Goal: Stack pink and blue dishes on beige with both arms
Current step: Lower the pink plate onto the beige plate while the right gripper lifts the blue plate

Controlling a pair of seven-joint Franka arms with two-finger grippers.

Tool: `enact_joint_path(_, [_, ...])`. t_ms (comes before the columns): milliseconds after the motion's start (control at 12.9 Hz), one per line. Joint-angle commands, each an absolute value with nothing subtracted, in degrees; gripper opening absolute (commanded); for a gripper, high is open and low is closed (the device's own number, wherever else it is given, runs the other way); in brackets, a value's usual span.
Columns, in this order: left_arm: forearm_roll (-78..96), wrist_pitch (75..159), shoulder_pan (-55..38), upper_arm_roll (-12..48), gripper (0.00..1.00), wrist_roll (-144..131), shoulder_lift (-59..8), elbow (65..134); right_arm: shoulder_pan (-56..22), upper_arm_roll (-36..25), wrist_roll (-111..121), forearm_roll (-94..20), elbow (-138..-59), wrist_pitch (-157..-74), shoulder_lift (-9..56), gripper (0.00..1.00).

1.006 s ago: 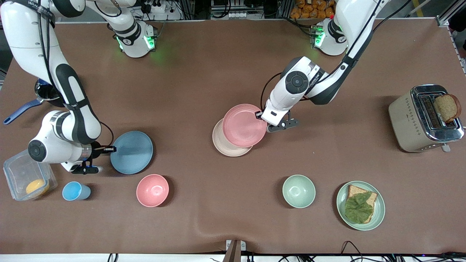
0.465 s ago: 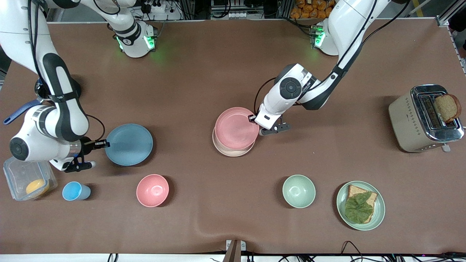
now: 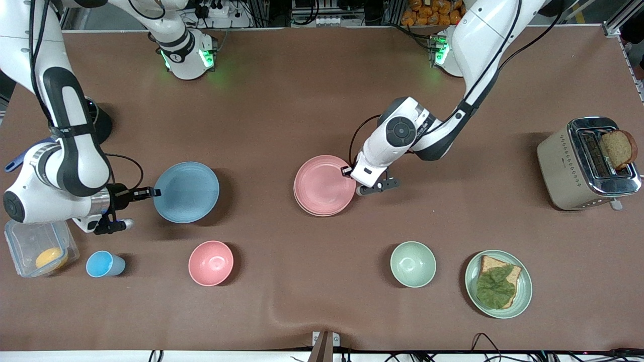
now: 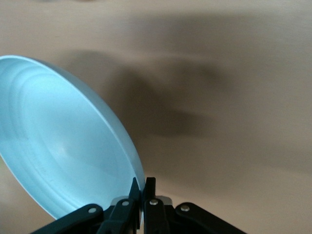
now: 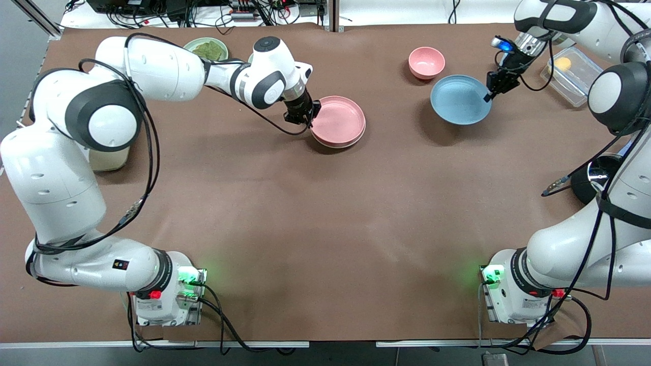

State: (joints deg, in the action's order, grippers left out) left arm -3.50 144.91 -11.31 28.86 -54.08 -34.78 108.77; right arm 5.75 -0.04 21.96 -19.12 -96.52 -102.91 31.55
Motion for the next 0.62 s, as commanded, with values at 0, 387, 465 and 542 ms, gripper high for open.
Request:
enact_joint_path(0, [-5.10, 145.20, -13.26, 27.34, 0.00, -55.11, -36.65, 106.35, 3.70, 0.35, 18.13, -21.70, -96.68, -101.43, 29.71, 0.00])
enact_joint_path(387, [-5.10, 145.20, -15.64, 25.49, 1.00, -60.38, -37.18, 104.42, 0.18, 0.44, 13.27, -22.06, -96.68, -102.13, 29.00, 0.00])
enact_joint_path(465, [-5.10, 145.11, -15.21, 25.23, 1.00, -60.55, -36.22, 104.24, 0.09, 0.44, 13.27, -23.19, -96.68, -102.04, 28.83, 0.00])
enact_joint_path(542, [-5.10, 144.76, -14.34, 25.14, 1.00, -60.56, -34.73, 104.33, -0.52, 0.35, 13.01, -25.03, -96.68, -102.22, 28.92, 0.00])
